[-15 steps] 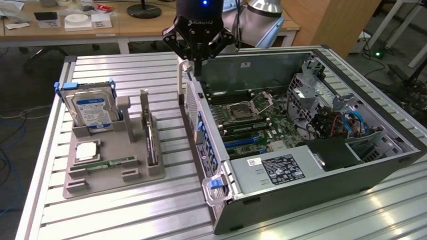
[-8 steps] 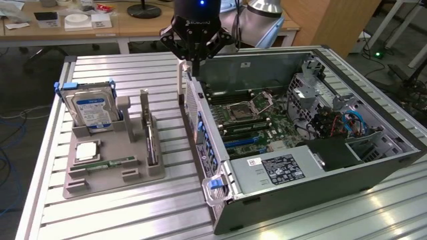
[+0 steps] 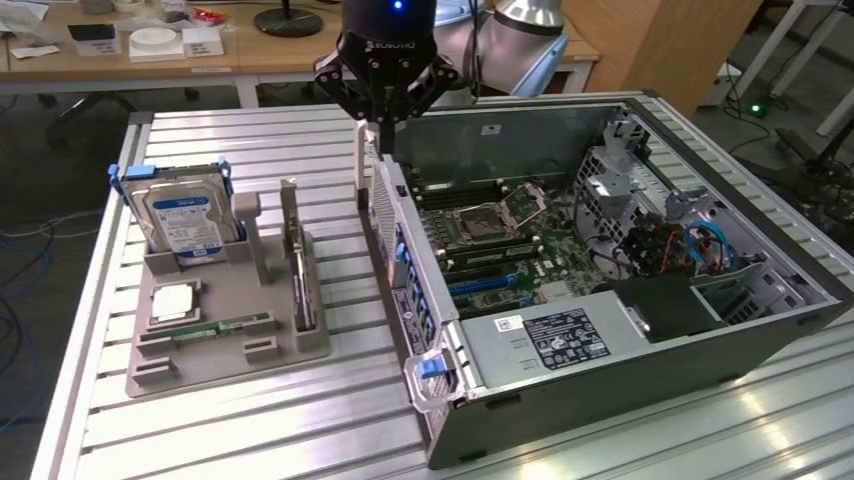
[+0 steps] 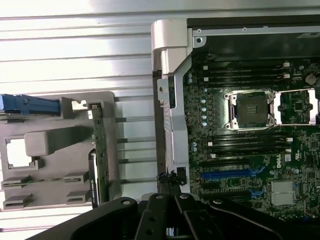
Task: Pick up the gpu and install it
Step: 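Reach for the gpu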
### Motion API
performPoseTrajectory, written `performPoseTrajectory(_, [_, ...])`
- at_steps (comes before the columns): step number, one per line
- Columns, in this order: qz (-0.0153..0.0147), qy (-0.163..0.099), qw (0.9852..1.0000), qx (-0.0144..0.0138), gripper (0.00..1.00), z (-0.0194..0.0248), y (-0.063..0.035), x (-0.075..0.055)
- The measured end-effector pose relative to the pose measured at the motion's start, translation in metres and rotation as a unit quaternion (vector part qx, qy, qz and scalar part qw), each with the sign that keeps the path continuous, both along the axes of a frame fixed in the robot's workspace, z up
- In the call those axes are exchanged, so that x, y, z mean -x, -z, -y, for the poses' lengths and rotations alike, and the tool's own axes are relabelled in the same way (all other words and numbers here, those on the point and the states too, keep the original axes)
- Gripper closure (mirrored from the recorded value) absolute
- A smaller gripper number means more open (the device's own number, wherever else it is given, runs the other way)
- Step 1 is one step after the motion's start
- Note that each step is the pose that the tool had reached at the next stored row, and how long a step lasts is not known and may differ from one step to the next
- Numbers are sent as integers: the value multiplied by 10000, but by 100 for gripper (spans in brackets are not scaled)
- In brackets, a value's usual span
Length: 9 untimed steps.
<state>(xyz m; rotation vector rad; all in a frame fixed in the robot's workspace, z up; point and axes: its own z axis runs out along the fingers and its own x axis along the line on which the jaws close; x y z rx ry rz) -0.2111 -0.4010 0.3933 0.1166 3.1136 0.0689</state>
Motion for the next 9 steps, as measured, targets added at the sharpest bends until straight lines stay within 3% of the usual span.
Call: performPoseTrajectory(9, [0,0,10000,0,90,2,0,53])
